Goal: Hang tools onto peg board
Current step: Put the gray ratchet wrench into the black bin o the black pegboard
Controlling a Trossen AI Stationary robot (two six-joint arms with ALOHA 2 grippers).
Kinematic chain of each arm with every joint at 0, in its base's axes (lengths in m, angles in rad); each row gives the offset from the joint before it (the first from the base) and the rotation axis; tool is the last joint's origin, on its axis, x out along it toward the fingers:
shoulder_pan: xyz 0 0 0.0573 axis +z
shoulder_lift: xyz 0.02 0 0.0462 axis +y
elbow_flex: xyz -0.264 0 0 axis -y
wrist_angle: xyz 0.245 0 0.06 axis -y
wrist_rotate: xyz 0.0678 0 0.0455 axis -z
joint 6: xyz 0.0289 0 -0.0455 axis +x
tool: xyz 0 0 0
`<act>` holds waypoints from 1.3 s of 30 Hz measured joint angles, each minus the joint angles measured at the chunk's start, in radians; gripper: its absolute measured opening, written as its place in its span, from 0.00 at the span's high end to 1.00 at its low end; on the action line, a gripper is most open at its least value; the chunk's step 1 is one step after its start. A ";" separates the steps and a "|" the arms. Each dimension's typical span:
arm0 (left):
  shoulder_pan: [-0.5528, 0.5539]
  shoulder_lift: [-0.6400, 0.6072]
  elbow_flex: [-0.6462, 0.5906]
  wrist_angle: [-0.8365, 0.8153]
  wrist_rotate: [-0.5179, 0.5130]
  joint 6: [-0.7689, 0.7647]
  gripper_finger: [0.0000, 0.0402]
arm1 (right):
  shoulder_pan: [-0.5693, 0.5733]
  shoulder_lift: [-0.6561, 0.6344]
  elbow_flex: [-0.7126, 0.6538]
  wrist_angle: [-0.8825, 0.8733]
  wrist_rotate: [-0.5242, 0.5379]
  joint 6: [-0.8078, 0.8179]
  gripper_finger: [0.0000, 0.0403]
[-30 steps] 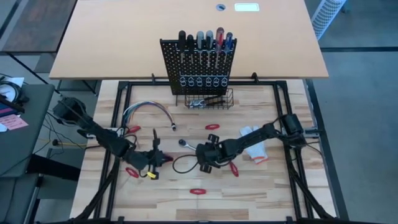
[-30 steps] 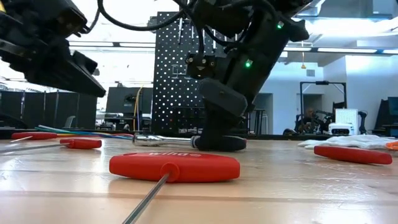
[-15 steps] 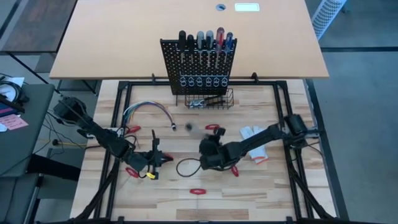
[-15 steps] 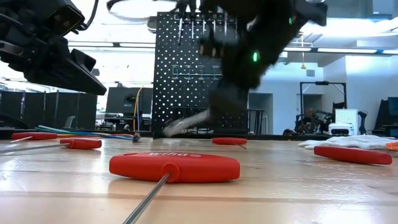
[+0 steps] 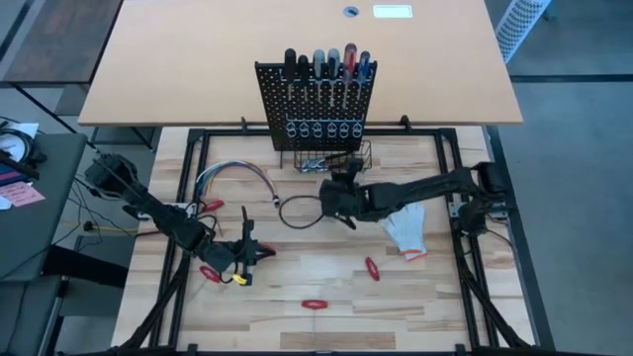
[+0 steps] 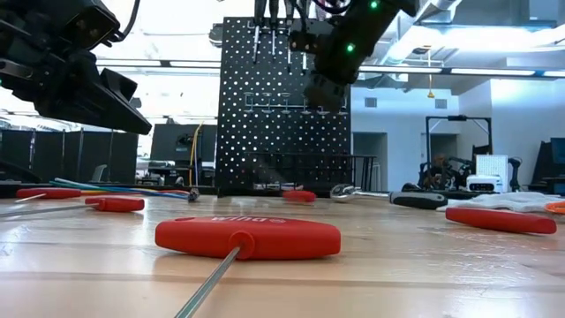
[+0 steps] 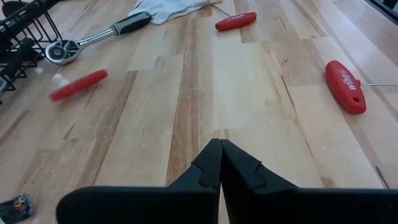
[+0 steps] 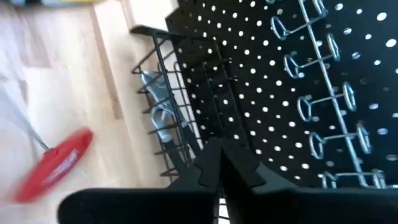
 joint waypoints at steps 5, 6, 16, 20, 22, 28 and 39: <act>0.000 0.000 0.000 -0.009 0.001 -0.001 1.00 | 0.011 -0.042 0.000 -0.045 -0.136 0.075 0.90; -0.001 0.000 0.000 -0.009 0.002 -0.001 1.00 | 0.016 -0.048 0.000 -0.059 -0.169 0.095 0.89; -0.018 0.000 0.000 -0.008 0.004 -0.004 1.00 | 0.082 -0.145 -0.172 -0.186 -0.344 0.376 0.67; -0.021 0.000 0.000 -0.006 0.004 -0.004 1.00 | 0.115 -0.262 -0.350 -0.140 -0.338 0.513 0.52; -0.021 0.000 0.000 -0.005 0.003 -0.003 1.00 | 0.125 -0.307 -0.444 -0.055 -0.333 0.552 0.46; -0.021 0.000 0.000 0.010 0.003 0.006 1.00 | 0.112 -0.337 -0.669 0.188 -0.302 0.614 0.38; -0.020 0.000 0.000 0.012 0.002 0.007 1.00 | -0.017 -0.198 -0.740 0.327 -0.305 0.624 0.39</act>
